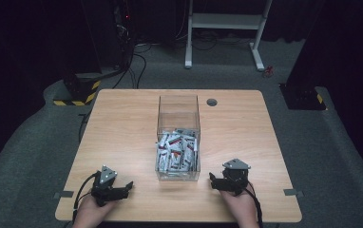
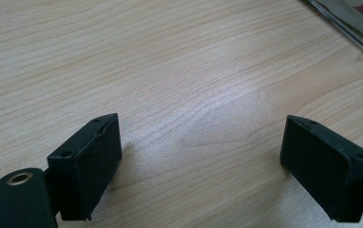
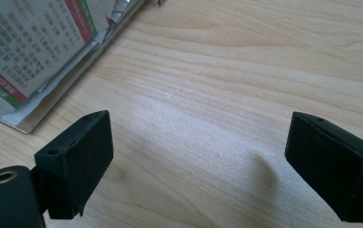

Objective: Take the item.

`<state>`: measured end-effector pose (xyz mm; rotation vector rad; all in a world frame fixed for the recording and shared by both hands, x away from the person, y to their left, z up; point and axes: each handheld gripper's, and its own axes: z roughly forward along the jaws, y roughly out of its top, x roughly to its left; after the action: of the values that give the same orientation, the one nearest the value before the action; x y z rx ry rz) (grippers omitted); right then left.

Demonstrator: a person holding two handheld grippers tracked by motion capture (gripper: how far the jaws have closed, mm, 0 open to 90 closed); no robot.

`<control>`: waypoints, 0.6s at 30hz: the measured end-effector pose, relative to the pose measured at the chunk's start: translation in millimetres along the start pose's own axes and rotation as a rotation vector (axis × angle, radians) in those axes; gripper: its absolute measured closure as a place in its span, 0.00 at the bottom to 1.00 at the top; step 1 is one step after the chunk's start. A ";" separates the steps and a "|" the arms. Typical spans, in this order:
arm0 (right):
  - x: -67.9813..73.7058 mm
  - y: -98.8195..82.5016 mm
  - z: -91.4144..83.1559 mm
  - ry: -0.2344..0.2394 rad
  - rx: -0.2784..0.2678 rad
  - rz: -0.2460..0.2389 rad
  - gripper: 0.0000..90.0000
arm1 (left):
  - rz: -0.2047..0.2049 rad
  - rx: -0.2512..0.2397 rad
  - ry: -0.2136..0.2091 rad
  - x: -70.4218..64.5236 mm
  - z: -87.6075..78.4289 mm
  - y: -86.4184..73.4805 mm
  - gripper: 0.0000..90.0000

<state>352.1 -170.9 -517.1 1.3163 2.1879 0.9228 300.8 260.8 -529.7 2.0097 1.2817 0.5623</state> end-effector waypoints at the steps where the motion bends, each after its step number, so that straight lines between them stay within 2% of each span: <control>1: 0.0 0.0 0.0 0.000 0.000 0.000 0.10 | 0.000 0.000 0.000 0.0 0.0 0.0 0.15; 9: 1.9 1.9 -3.2 0.020 -0.027 0.001 0.10 | 0.000 0.000 0.001 0.2 0.1 0.1 0.16; 18: 7.5 5.3 -8.5 0.041 -0.068 -0.046 0.11 | 0.000 -0.001 0.001 0.0 -0.1 -0.1 0.16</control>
<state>346.3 -165.3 -507.4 1.2203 2.1879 1.0058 300.6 260.9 -529.7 2.0086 1.2819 0.5644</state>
